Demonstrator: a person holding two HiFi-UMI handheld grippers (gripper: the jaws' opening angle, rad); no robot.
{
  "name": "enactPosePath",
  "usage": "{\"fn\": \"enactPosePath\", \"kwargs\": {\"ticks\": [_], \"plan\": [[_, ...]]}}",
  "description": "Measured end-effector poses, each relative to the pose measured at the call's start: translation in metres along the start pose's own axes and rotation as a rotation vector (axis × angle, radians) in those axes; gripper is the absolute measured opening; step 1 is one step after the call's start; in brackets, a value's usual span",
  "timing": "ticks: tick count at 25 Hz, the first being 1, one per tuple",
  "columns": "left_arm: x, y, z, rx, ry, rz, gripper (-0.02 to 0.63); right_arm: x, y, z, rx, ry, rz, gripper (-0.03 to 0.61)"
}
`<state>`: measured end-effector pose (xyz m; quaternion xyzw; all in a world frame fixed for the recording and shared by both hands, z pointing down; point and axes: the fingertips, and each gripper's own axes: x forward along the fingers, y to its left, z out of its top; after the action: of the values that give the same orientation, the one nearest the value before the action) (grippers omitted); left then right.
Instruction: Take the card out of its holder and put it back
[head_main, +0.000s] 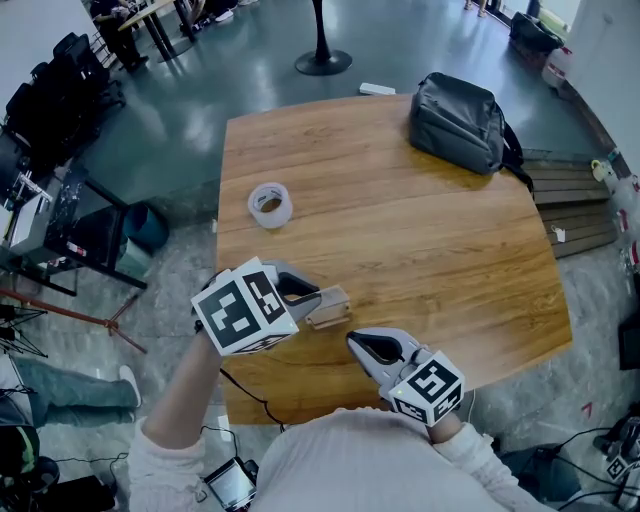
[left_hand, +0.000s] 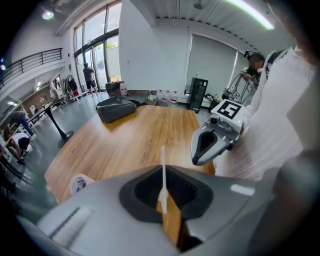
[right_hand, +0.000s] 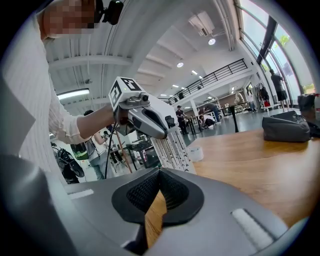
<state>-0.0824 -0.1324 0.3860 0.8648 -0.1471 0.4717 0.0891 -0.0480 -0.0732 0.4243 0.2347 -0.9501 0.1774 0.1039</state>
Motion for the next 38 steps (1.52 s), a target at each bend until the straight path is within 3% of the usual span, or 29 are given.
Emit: {"fn": "enactPosePath", "kwargs": {"ticks": [9, 38], "plan": [[0.000, -0.001, 0.003, -0.050, -0.036, -0.014, 0.020, -0.003, 0.000, -0.003, 0.003, 0.001, -0.011, -0.002], [0.029, 0.003, -0.019, -0.053, 0.037, -0.106, 0.020, -0.004, -0.009, -0.014, 0.055, 0.025, -0.027, -0.002]]}}
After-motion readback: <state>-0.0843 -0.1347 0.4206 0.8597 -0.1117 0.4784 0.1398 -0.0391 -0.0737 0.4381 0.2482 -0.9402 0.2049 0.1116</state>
